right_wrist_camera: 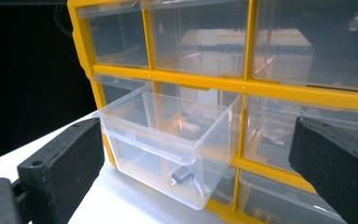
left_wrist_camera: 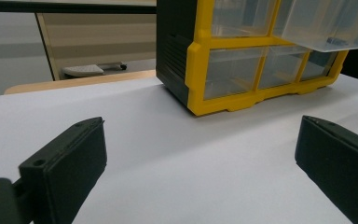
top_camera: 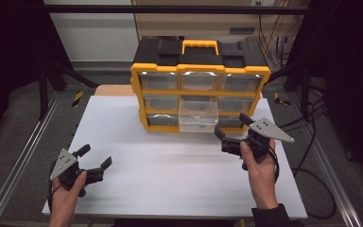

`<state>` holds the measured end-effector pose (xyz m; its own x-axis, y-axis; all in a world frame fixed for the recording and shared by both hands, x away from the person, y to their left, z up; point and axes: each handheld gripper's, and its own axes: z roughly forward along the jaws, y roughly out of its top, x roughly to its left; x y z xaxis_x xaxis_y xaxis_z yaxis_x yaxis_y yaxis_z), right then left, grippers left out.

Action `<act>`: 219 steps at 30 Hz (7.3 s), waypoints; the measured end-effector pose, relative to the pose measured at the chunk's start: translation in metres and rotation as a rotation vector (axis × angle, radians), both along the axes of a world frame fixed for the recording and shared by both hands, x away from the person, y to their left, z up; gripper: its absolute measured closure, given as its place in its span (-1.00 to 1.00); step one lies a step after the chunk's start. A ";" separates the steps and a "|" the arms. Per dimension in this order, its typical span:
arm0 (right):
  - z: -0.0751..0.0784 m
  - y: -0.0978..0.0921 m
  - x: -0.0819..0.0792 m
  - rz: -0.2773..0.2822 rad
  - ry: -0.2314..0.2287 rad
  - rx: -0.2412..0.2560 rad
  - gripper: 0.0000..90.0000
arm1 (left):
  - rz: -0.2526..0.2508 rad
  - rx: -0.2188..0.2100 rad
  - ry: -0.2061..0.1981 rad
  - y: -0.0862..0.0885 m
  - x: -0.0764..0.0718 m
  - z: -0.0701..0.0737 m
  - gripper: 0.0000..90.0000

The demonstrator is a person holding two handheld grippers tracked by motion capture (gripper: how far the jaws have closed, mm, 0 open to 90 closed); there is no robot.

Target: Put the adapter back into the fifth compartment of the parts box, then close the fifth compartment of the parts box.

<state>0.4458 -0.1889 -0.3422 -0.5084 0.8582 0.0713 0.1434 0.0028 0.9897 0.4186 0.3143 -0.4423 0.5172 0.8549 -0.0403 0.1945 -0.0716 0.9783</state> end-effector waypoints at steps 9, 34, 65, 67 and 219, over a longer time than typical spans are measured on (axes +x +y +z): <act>-0.013 -0.004 -0.008 -0.005 0.018 -0.008 -0.94 | 0.003 -0.009 -0.008 0.002 -0.001 0.002 -0.96; -0.044 0.000 -0.006 0.040 0.042 -0.013 -0.94 | -0.005 -0.008 -0.016 0.001 -0.001 0.003 -0.97; -0.062 0.020 -0.004 0.103 0.088 -0.035 -0.93 | -0.009 -0.005 -0.015 0.000 -0.001 0.003 -0.96; -0.063 0.021 -0.004 0.105 0.092 -0.035 -0.93 | -0.009 -0.005 -0.015 0.000 -0.001 0.003 -0.96; -0.030 0.067 0.048 0.067 0.127 -0.164 1.00 | -0.013 0.000 -0.018 0.001 -0.001 0.003 -0.96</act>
<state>0.4943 -0.1217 -0.3726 -0.5606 0.8281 0.0005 0.2608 0.1760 0.9492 0.4173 0.3156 -0.4392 0.5286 0.8483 -0.0308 0.1755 -0.0737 0.9817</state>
